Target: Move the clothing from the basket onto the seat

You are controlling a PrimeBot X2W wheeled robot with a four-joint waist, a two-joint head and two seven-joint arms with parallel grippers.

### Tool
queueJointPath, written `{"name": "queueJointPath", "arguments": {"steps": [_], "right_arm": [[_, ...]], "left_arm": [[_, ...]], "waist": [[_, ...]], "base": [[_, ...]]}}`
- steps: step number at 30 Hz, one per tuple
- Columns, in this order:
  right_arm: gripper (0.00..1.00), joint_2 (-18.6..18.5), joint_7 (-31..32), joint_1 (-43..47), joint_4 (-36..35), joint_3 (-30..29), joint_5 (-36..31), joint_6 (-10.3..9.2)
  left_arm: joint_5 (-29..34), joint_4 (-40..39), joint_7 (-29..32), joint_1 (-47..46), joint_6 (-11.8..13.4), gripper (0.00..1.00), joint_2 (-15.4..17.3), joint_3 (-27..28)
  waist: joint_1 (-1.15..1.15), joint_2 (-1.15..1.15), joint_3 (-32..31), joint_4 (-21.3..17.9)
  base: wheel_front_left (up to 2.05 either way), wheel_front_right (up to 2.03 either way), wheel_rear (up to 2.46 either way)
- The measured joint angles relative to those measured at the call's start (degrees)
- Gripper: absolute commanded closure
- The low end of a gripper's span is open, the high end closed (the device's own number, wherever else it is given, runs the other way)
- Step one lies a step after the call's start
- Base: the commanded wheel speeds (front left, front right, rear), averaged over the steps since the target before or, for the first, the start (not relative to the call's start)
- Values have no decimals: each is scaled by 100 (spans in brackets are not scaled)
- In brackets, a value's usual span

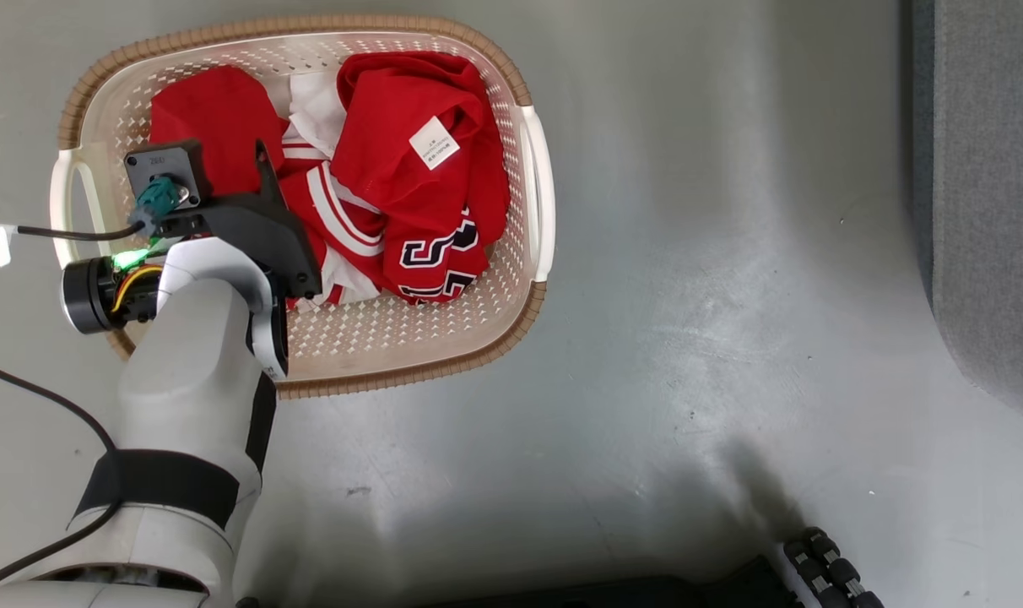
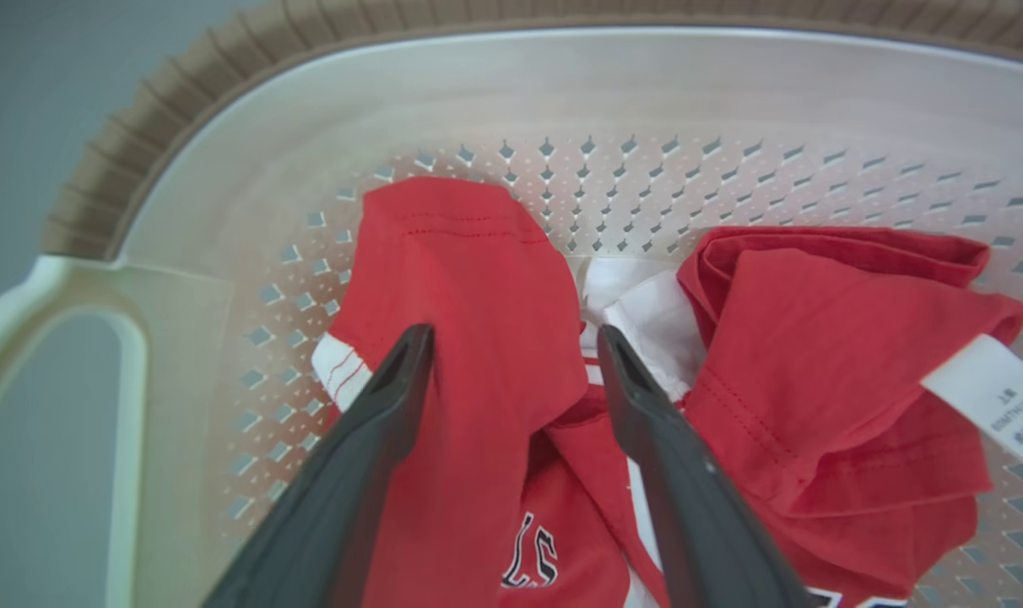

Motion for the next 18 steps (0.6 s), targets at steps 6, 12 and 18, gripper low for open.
{"name": "queueJointPath", "arguments": {"steps": [6,12,18], "right_arm": [[0,16,0,-3,8,56,0,0],[0,23,0,-44,103,127,3,0],[0,74,-1,-114,244,213,8,0]], "left_arm": [[-5,5,62,283,0,0,1,4],[-45,9,58,344,0,100,1,-137],[-198,9,49,347,0,100,1,-297]], "waist": [[0,0,2,-27],[-1,0,-37,-47],[-1,0,-205,-27]], "base": [[0,0,0],[0,0,0],[0,0,0]]}}
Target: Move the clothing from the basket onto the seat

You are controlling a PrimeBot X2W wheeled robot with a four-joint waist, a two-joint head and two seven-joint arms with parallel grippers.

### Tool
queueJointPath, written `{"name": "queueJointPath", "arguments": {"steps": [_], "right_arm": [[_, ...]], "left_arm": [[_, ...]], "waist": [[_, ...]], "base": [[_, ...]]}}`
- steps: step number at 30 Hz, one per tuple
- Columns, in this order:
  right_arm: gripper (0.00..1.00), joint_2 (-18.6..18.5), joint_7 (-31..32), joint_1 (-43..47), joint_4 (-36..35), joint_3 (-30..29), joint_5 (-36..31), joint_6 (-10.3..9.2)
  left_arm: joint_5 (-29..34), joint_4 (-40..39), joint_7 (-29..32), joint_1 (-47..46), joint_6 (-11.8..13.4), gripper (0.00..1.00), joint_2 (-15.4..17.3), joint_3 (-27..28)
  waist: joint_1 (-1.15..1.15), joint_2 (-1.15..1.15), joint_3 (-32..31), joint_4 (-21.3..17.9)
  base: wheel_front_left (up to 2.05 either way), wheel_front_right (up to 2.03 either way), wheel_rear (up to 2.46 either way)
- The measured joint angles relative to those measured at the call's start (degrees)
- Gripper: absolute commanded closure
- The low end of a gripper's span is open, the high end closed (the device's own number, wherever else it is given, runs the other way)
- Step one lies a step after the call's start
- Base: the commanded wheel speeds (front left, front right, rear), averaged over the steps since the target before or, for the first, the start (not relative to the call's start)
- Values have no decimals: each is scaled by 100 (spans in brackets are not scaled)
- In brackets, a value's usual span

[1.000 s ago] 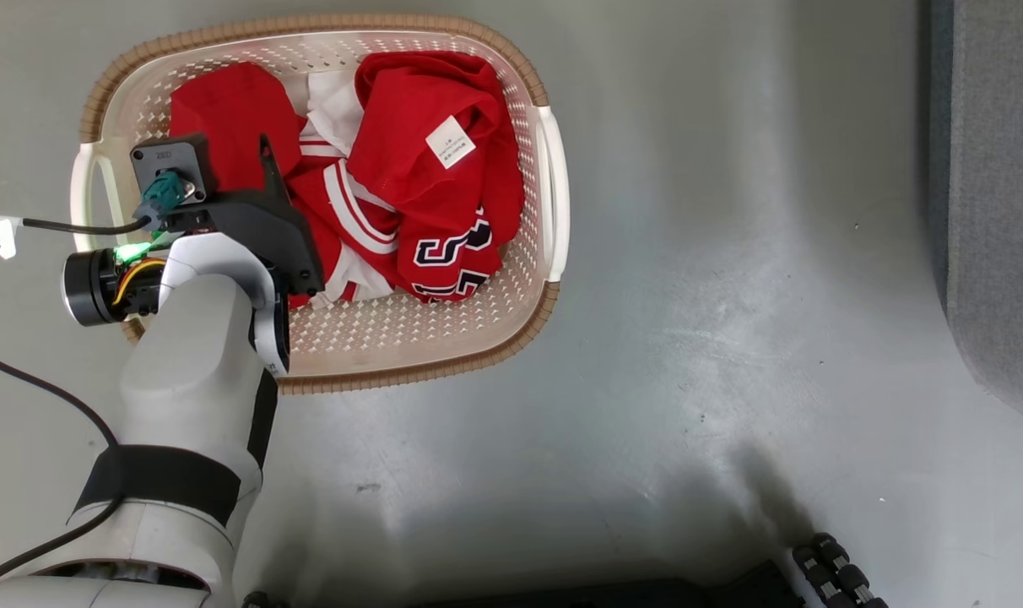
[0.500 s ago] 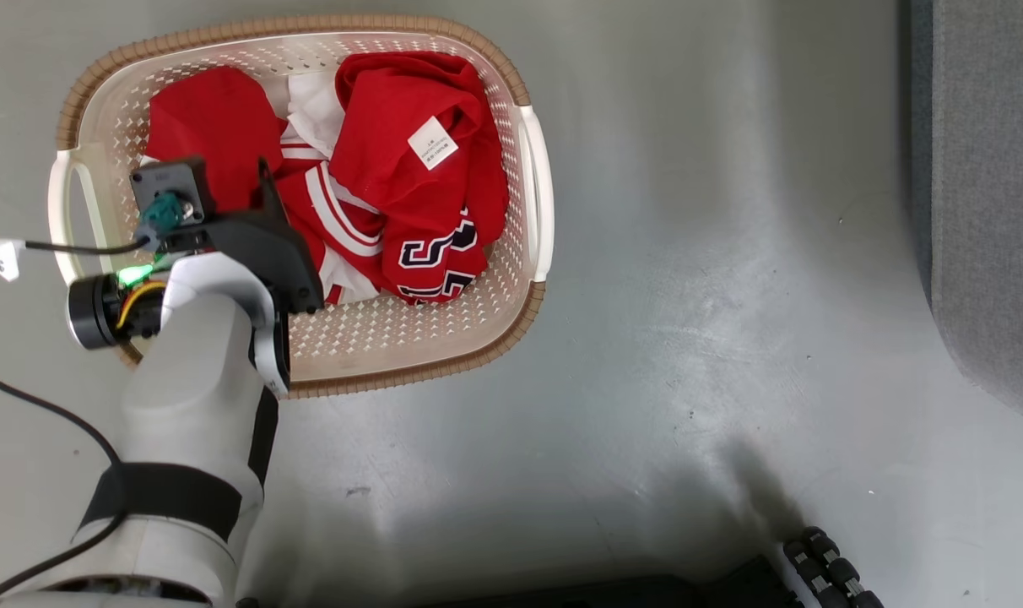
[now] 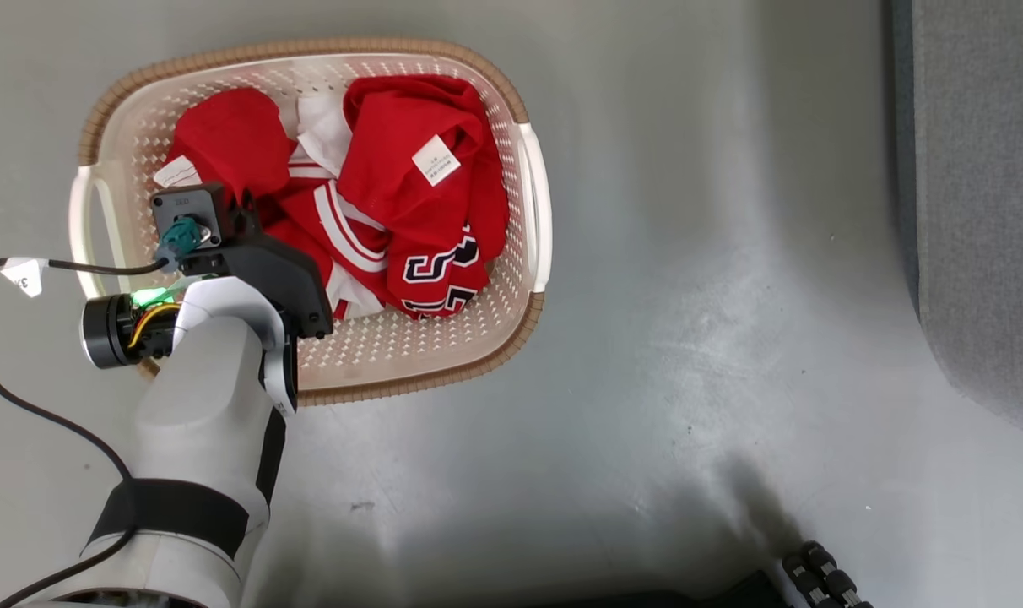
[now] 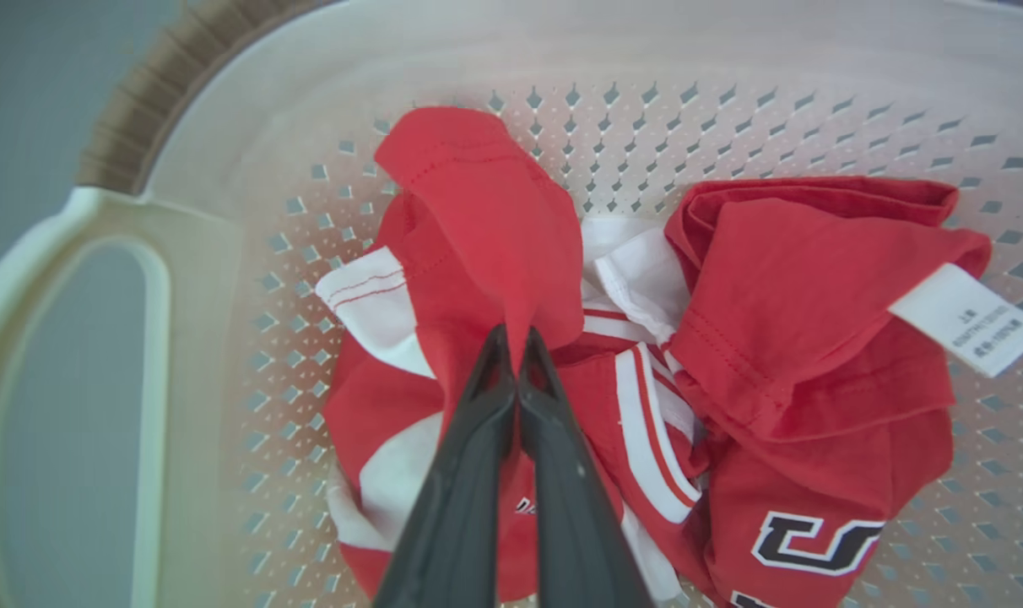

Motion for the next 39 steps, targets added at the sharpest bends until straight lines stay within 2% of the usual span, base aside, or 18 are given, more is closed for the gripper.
{"name": "queueJointPath", "arguments": {"steps": [15,28,39], "right_arm": [[0,211,1,14,573,256,-1,0],[0,533,1,448,1203,498,-1,0],[0,982,2,854,1696,627,-8,0]], "left_arm": [[-490,-307,-48,413,0,100,1,-458],[-1202,-1646,-48,1371,0,100,8,-1411],[-1301,-2353,-48,1821,1,100,24,-1535]], "waist": [[0,0,-843,177],[0,0,-1962,437],[0,-1,-2901,581]], "base": [[0,0,0],[0,0,0],[0,0,0]]}}
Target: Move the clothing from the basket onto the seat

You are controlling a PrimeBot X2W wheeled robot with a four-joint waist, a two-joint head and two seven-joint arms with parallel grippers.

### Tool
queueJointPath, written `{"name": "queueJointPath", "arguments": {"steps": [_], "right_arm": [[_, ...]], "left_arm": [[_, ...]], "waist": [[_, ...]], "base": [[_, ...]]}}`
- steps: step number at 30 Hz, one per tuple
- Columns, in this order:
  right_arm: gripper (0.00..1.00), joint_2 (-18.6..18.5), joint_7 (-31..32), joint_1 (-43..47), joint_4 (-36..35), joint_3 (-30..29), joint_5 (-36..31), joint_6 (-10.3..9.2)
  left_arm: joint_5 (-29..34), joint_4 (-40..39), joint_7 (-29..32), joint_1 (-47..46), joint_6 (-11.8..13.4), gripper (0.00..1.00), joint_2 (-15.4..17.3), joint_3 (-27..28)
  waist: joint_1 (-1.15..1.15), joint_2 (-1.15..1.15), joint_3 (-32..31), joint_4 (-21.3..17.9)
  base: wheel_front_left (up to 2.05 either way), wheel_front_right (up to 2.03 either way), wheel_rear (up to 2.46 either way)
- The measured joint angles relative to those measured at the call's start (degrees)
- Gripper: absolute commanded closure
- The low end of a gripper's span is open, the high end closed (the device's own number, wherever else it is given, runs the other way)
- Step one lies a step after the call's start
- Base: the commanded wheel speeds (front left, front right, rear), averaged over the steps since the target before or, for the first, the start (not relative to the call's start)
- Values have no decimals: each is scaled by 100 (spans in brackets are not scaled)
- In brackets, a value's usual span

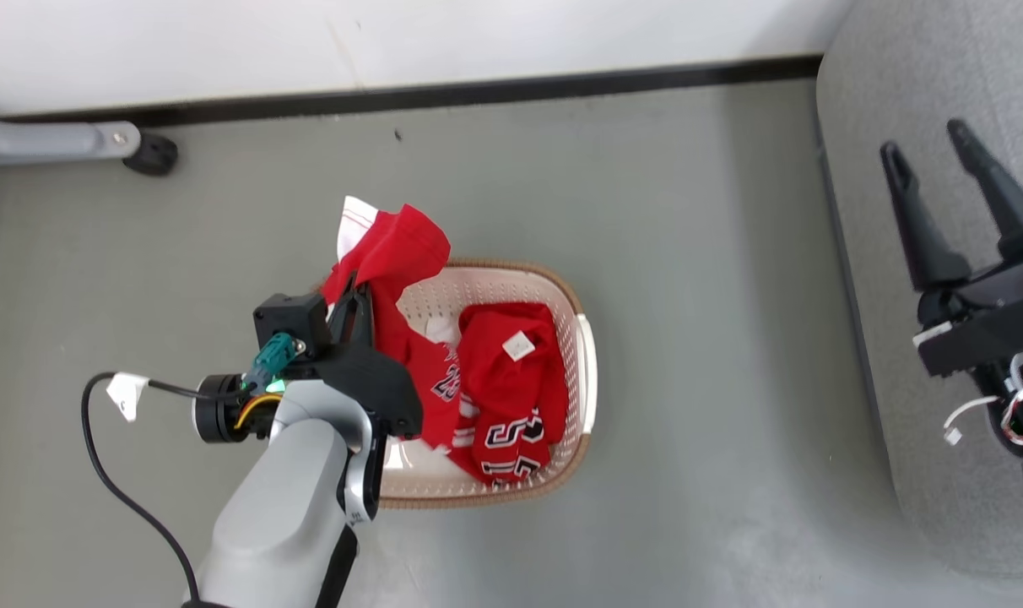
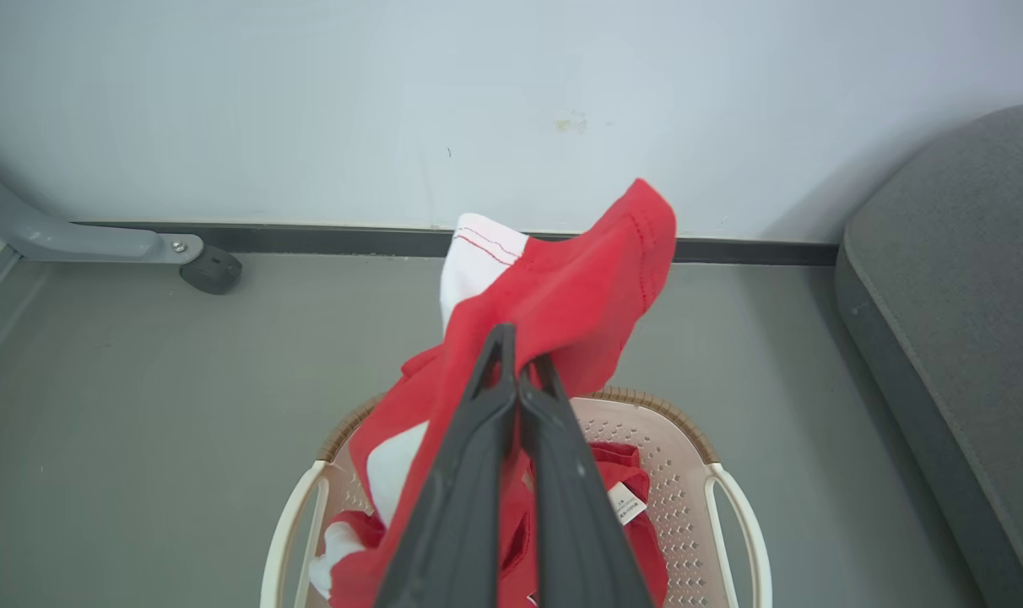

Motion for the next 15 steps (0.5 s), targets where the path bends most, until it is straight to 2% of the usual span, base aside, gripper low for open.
{"name": "queueJointPath", "arguments": {"steps": [15], "right_arm": [[0,575,0,591,355,108,-64,0]], "left_arm": [[438,-1032,0,492,0,100,20,181]], "waist": [[0,0,-1110,-38]], "base": [[0,0,0]]}}
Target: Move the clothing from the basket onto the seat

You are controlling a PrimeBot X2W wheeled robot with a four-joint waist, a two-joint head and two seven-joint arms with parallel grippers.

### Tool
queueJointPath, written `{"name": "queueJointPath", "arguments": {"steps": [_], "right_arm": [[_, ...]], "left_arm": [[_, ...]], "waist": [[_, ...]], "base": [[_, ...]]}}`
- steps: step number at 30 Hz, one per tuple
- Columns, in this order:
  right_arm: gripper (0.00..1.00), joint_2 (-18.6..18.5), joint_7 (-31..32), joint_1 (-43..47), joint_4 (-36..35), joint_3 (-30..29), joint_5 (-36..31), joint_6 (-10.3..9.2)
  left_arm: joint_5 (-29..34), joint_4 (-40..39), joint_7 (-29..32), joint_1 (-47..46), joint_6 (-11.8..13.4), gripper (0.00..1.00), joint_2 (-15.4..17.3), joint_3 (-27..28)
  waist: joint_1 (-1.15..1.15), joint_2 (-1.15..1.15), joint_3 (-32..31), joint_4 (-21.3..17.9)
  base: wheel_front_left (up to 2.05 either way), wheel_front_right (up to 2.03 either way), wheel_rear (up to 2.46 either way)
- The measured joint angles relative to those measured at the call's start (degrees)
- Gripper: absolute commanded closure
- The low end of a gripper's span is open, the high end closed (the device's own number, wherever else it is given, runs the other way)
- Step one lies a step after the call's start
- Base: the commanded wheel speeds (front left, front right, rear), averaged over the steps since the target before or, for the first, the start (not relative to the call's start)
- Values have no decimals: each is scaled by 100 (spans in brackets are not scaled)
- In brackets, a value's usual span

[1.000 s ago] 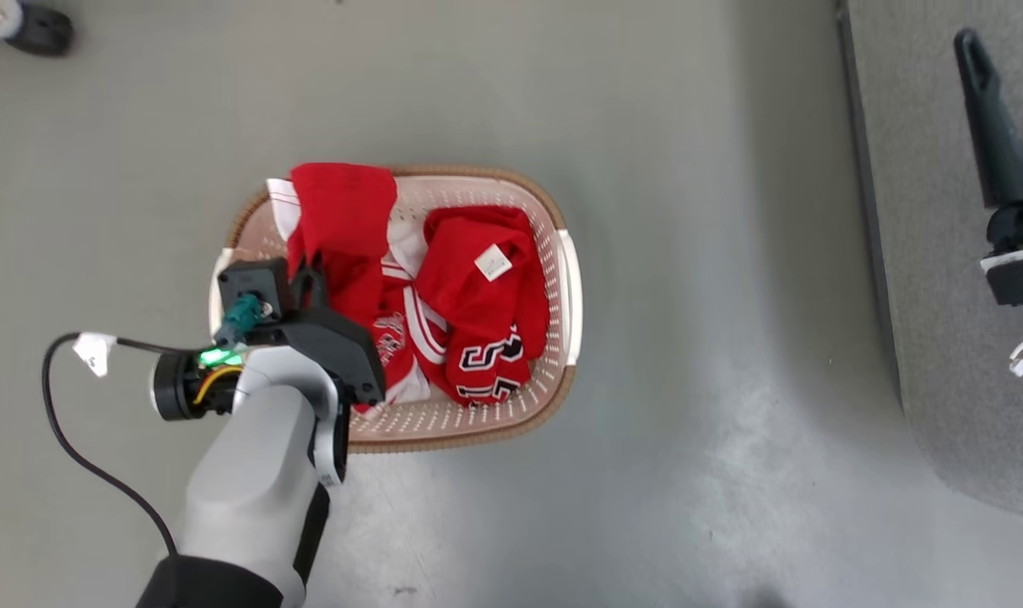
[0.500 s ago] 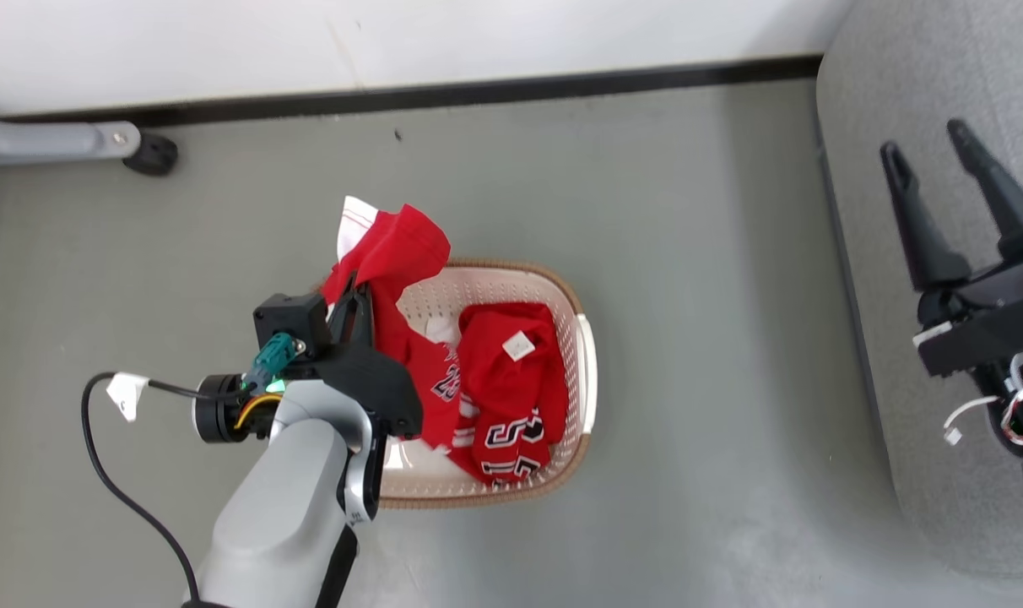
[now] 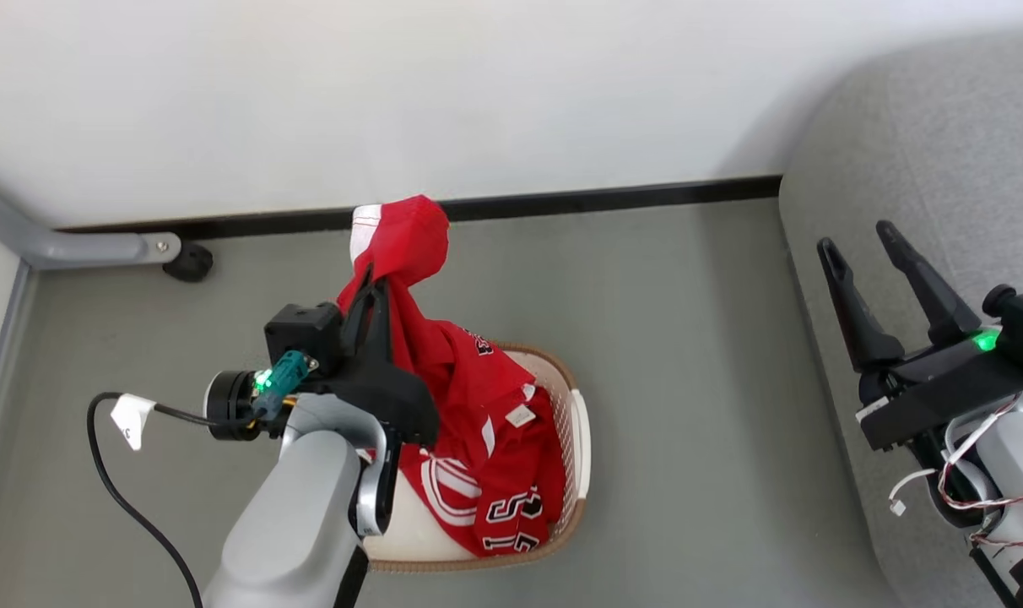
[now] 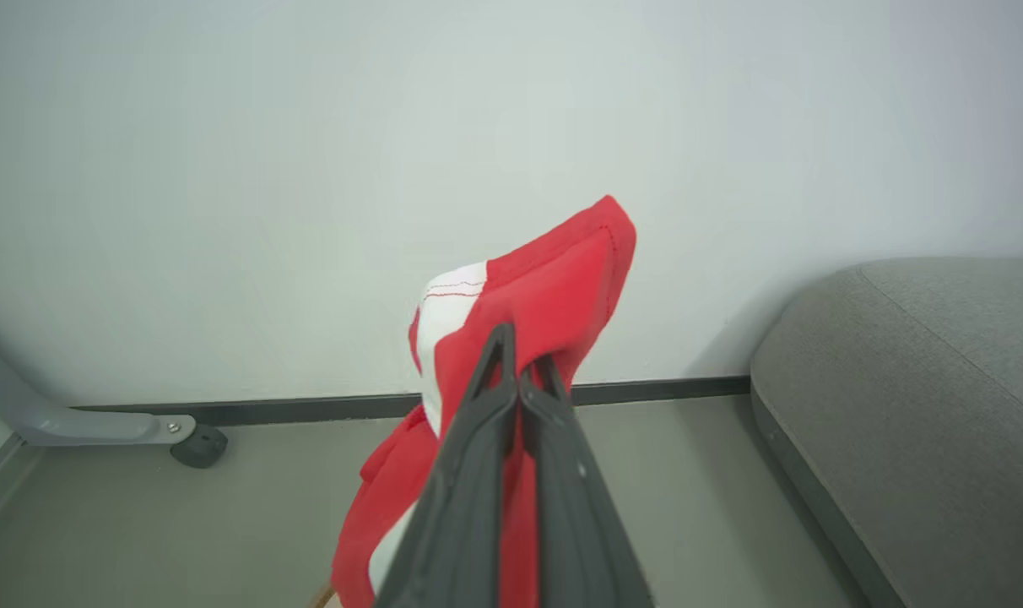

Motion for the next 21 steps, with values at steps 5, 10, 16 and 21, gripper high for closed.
{"name": "queueJointPath", "arguments": {"steps": [5,10,16,21], "right_arm": [[0,80,0,181,30,-45,-94,0],[0,146,0,315,70,-97,-152,0],[0,263,0,350,71,-100,-209,0],[0,297,0,431,76,-67,-296,0]], "left_arm": [[170,-464,0,96,0,100,5,-34],[403,-898,0,114,0,100,7,-163],[610,-1399,0,96,0,100,8,-246],[823,-1740,-1,-86,0,100,10,-256]], "waist": [[0,0,-229,-70],[1,0,-371,-118],[1,0,-457,-127],[0,0,-501,-109]], "base": [[0,0,0],[0,0,0],[0,0,0],[0,0,0]]}}
